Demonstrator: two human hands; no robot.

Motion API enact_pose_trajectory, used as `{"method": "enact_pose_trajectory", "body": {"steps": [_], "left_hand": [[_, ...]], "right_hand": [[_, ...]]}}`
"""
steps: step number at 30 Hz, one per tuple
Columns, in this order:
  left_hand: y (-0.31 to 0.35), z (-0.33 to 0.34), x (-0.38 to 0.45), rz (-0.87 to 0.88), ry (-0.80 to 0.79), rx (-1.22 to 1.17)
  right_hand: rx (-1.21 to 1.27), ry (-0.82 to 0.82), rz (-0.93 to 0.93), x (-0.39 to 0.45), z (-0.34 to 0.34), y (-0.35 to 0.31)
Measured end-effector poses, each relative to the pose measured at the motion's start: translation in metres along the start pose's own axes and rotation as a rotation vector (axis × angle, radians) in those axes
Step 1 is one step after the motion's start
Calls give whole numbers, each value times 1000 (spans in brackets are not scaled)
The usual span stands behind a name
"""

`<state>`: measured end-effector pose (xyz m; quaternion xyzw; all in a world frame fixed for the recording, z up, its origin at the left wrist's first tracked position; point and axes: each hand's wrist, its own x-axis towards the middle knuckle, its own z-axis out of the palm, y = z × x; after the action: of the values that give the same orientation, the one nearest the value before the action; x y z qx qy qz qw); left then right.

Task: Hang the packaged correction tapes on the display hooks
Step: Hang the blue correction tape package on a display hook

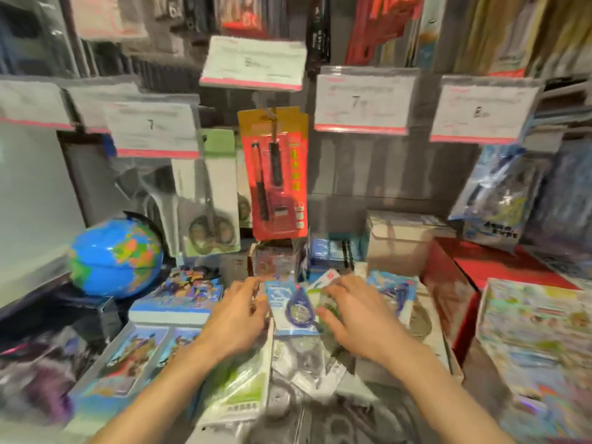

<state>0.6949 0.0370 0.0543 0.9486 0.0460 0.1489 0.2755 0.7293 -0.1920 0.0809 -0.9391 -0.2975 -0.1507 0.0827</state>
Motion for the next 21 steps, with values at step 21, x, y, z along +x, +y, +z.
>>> {"method": "enact_pose_trajectory", "body": {"steps": [21], "left_hand": [[-1, -6, 4, -243, -105, -772]], "right_hand": [[352, -93, 118, 15, 28, -38]]}}
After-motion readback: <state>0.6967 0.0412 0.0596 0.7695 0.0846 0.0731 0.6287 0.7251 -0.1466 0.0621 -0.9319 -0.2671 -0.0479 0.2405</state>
